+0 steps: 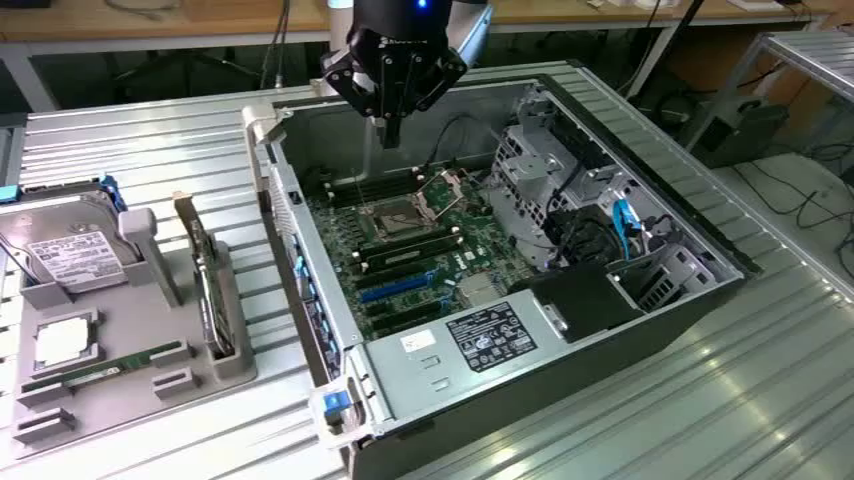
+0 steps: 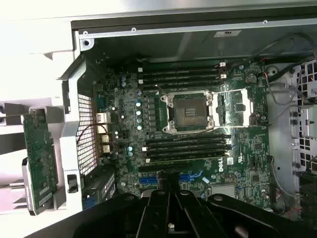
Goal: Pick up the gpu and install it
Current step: 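Reach for the gpu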
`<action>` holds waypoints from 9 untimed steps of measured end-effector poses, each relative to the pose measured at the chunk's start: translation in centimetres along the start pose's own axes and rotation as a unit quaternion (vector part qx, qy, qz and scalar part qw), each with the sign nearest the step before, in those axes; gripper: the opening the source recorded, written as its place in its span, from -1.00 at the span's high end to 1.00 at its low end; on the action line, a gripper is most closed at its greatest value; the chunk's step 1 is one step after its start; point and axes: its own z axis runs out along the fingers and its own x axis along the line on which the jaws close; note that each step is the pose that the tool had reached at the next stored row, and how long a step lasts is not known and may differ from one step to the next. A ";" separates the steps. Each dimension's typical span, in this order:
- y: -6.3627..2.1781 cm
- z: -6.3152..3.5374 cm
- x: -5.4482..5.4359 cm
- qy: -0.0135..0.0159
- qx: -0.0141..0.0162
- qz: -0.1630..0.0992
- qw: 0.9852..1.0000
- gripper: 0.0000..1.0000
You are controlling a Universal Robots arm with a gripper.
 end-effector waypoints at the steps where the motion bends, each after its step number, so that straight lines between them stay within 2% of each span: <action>1: 0.00 0.00 0.0 0.000 0.000 0.000 1.000 0.79; 9: 0.00 0.00 0.0 0.000 0.000 0.000 1.000 0.79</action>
